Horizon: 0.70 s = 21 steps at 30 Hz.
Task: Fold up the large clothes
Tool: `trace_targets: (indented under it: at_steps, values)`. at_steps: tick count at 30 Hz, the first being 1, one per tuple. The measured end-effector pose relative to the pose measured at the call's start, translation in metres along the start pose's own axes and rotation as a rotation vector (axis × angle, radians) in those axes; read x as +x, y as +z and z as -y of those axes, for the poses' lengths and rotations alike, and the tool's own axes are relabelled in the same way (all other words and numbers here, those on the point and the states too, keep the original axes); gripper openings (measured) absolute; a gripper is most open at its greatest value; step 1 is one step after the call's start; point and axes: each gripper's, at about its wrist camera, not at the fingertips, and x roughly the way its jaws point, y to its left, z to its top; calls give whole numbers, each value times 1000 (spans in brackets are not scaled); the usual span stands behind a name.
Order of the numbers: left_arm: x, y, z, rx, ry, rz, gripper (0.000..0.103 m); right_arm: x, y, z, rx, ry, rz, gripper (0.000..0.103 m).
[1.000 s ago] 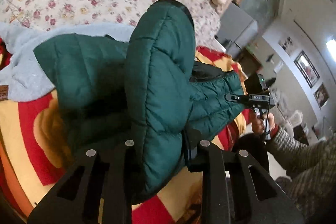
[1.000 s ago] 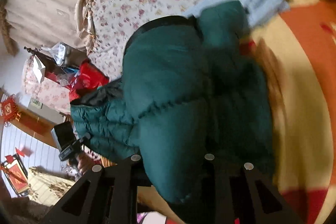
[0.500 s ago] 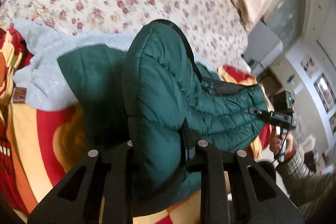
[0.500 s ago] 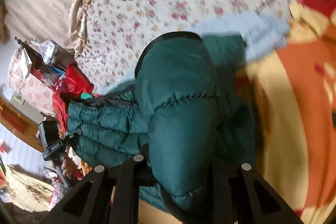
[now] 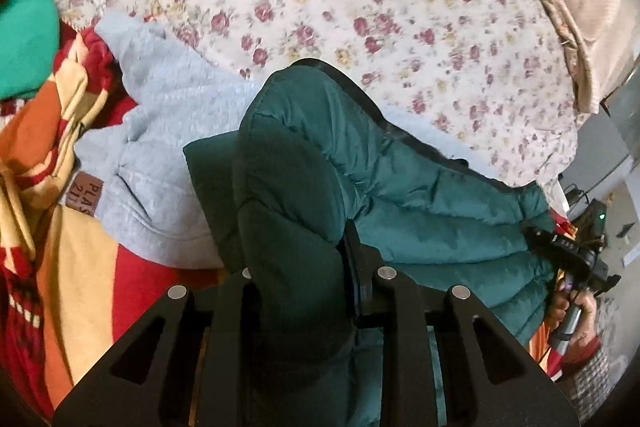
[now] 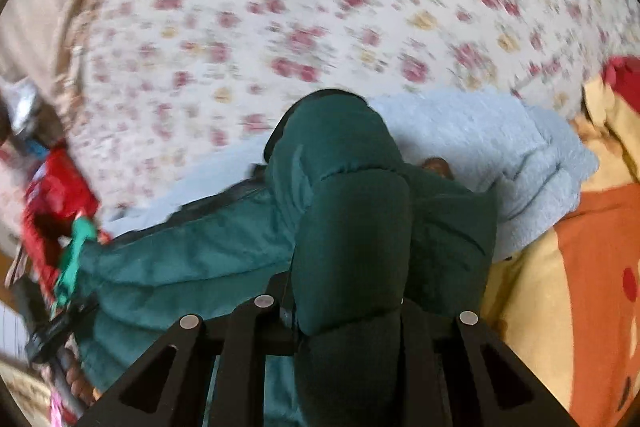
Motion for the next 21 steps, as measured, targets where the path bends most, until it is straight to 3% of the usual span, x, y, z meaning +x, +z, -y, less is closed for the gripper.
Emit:
trace_targets:
  at_steps: [3, 7, 9, 16, 19, 21]
  values:
    - [11, 5, -3, -31, 12, -20, 28, 12, -3, 8, 35, -24, 6, 24]
    - [28, 10, -12, -93, 1, -39, 33, 16, -1, 17, 85, -46, 13, 42]
    - [29, 10, -13, -112, -8, -33, 34, 14, -1, 18, 106, -65, 18, 44]
    - [-18, 19, -1, -120, -36, 9, 35, -16, -4, -3, 39, -168, 97, 61]
    - [-24, 21, -1, -130, -27, 12, 41, -27, -2, -7, 16, -210, 143, 69]
    - [-23, 22, -5, -146, 7, 25, 49, -33, -2, -8, 8, -247, 173, 69]
